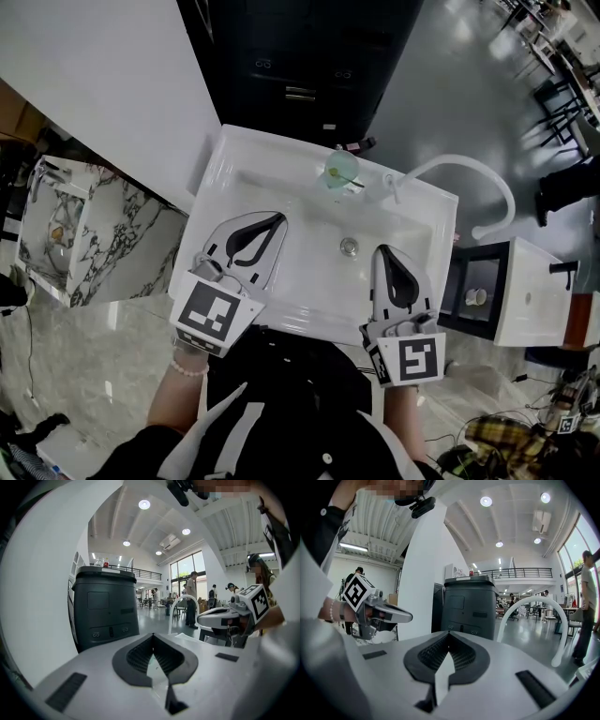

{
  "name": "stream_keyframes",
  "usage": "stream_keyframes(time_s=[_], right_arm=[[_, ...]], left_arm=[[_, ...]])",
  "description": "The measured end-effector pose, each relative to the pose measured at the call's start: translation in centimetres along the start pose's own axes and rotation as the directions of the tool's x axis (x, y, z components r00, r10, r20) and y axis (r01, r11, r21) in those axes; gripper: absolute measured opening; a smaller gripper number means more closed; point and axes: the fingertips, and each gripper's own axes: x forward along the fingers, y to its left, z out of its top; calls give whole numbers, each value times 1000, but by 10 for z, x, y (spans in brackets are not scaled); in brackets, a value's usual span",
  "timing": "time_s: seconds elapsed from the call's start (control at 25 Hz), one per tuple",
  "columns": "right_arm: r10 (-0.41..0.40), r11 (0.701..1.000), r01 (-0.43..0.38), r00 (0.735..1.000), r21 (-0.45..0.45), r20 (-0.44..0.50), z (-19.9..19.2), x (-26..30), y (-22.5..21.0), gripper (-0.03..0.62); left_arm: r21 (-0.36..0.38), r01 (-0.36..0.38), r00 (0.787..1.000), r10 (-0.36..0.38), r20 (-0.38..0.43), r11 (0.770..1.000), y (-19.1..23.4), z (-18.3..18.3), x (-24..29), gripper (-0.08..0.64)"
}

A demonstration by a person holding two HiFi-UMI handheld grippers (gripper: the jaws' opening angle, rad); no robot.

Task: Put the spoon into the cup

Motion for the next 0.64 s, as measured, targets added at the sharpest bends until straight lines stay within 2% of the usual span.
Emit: stream_keyframes(time_s=[0.64], right_arm=[[12,1000,-12,1000,3,-18,-3,4,3,0]], left_arm=[[-19,15,1000,-16,-9,1000,-3,1,2,2]])
